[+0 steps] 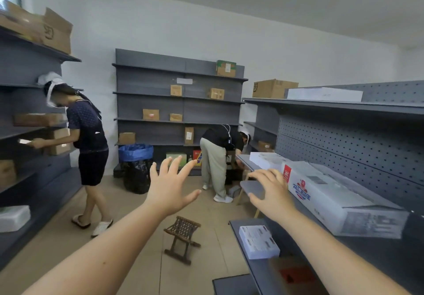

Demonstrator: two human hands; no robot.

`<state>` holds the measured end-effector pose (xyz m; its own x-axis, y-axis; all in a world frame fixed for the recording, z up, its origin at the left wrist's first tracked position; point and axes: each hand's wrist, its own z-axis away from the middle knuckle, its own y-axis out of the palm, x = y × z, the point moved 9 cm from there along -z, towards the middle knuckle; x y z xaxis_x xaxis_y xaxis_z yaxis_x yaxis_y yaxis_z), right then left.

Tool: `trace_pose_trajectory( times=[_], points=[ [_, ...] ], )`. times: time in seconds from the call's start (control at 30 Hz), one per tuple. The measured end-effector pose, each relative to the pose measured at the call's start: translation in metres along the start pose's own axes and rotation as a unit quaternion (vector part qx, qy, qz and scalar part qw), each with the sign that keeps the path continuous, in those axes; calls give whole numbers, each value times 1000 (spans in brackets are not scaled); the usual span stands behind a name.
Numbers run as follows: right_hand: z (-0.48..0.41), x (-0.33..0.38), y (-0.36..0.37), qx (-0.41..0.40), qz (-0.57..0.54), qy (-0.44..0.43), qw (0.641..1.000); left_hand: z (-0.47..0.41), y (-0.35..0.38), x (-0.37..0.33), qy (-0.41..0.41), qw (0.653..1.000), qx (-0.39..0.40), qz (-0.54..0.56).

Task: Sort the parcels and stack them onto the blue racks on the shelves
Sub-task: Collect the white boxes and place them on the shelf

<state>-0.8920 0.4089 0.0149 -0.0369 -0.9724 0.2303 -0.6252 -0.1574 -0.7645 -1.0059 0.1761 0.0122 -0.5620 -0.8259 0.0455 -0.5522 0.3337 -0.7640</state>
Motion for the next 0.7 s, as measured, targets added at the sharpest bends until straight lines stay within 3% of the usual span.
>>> trace_pose_trajectory(
  times=[0.33, 0.7],
  points=[
    [-111, -46, 85, 5, -60, -2, 998, -90, 49, 21, -21, 999, 20, -42],
    [-188, -47, 141, 17, -11, -27, 999, -153, 120, 63, -25, 999, 28, -38]
  ],
)
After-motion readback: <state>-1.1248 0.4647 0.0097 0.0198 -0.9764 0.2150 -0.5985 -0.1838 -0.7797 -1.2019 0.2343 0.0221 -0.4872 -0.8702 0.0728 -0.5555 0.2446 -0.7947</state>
